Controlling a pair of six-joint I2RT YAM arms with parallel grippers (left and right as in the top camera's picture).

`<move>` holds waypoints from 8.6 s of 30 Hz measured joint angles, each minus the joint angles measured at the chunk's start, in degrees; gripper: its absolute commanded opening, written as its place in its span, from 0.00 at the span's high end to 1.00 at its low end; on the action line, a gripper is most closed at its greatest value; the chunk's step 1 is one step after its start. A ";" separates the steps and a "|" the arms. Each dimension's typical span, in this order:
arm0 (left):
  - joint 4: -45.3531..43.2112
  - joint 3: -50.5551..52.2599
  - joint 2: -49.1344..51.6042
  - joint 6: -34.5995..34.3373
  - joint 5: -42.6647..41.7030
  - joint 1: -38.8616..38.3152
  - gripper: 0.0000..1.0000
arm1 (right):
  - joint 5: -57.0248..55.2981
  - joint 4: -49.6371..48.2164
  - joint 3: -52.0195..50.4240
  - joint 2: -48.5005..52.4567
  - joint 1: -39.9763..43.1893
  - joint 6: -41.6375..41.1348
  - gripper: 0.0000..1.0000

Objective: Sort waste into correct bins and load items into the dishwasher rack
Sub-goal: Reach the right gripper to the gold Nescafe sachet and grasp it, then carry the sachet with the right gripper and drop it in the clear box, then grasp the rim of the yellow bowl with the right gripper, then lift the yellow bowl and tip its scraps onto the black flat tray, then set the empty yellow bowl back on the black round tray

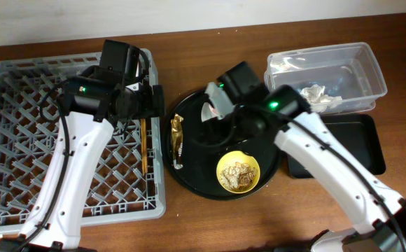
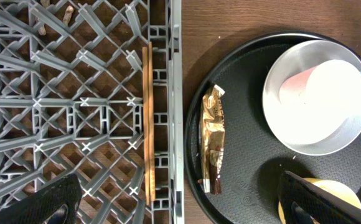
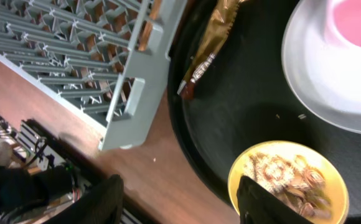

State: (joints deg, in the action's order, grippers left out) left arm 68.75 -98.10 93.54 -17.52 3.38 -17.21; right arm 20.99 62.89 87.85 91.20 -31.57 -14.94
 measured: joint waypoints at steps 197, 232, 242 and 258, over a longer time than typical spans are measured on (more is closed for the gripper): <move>0.00 0.00 0.00 0.00 0.00 0.00 0.01 | 37.53 -20.65 -34.14 -5.75 73.48 15.58 0.96; 0.04 0.00 0.00 0.02 -0.02 0.00 0.01 | 65.02 -54.86 -43.63 -4.72 81.05 -16.13 0.96; 0.04 0.00 0.00 0.00 -0.04 0.00 0.01 | 61.20 -71.54 -42.88 -14.05 70.36 -32.17 0.96; 0.02 0.00 0.00 0.02 -0.04 0.00 0.01 | -16.94 -36.11 -41.72 -19.96 -7.54 -6.12 0.78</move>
State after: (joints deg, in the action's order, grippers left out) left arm 68.77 -98.10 93.54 -17.50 3.33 -17.21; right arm 4.05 26.79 46.13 71.24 -39.11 -21.06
